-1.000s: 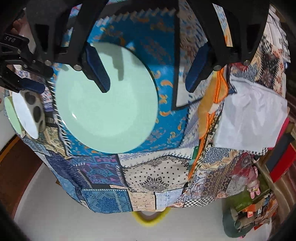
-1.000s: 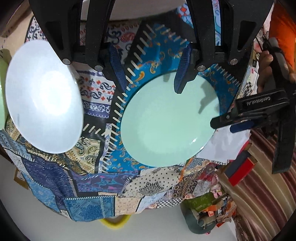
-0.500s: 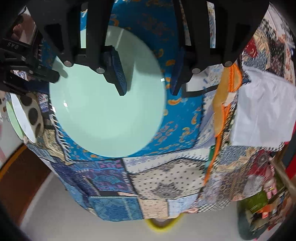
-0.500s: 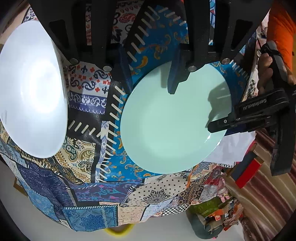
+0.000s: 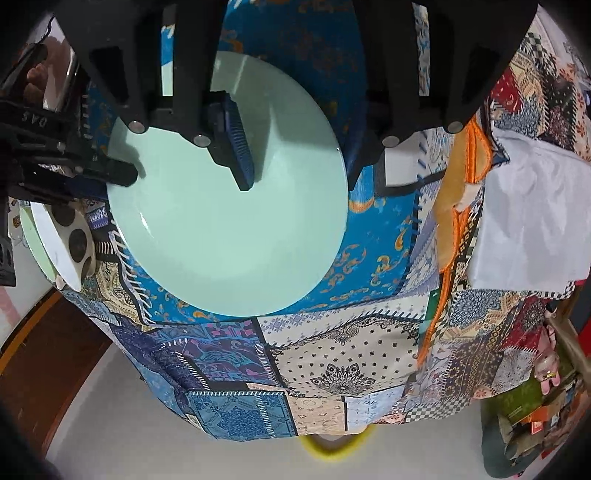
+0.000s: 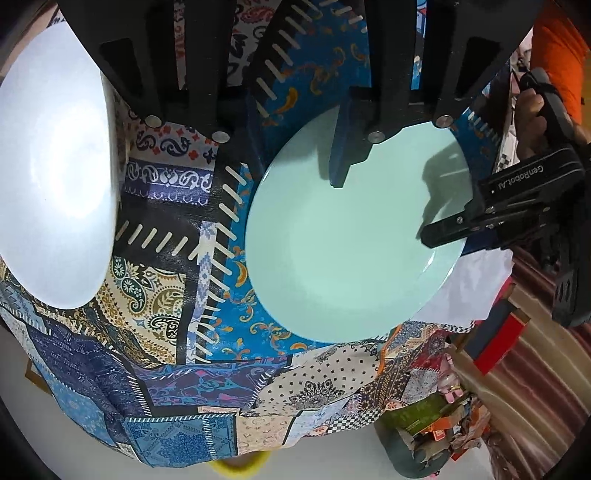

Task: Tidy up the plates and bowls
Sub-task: 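Close the left gripper on the pale green plate rim, then lift the pale green plate and carry it toward the white plate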

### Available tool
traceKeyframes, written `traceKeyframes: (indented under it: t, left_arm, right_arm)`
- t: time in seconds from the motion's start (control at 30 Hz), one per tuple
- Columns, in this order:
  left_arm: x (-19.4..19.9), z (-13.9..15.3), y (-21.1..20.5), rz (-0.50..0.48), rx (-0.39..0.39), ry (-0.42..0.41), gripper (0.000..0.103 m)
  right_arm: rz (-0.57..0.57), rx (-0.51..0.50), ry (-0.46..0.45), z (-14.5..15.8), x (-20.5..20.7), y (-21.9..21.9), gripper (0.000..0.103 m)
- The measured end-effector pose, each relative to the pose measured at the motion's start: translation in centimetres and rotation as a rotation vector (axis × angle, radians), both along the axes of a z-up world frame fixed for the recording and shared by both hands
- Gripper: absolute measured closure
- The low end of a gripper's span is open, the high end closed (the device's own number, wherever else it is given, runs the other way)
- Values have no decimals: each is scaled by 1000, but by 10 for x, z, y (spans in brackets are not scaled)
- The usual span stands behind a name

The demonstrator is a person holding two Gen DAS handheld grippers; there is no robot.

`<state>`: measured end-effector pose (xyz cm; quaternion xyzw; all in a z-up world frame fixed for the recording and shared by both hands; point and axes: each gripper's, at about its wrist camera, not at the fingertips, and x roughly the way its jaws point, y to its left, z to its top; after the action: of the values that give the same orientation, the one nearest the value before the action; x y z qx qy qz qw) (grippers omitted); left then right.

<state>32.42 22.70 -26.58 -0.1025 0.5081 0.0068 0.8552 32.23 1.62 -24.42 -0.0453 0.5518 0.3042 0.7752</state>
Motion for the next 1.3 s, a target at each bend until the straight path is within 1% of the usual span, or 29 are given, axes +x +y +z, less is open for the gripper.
traceKeyframes:
  t: [0.1,0.2,0.4,0.57,0.7,0.83,0.97,1.07,1.13,1.3]
  left_arm:
    - [-10,2,-3,-8,4,6,58]
    - [-21,5,-9,-21,25,4,58]
    - [-50,4,-17,-51,37,17,58]
    - [-74,7,-20,-54,25,26,58]
    - [-97,7,-17,-51,-17,28,58]
    - [-115,8,-15,-51,-14,23,59]
    - [-116,6,-14,-31,-17,22,60]
    - [-112,6,-13,-15,-3,15,60]
    - [-110,4,-12,-2,-11,14,60]
    - [-107,3,-10,25,-17,8,60]
  right_arm:
    - [1,15,8,1,-2,-3,75]
    - [12,15,6,2,-5,-4,75]
    - [60,7,-4,2,-16,-2,75]
    - [95,8,3,1,-23,2,75]
    - [146,5,7,1,-33,6,75]
    - [206,-27,-8,-1,-41,13,82]
    - [187,-13,14,-5,-34,12,85]
    - [165,-1,30,-7,-29,13,85]
    - [156,2,36,-9,-28,14,85]
    - [160,-17,20,-7,-33,18,84]
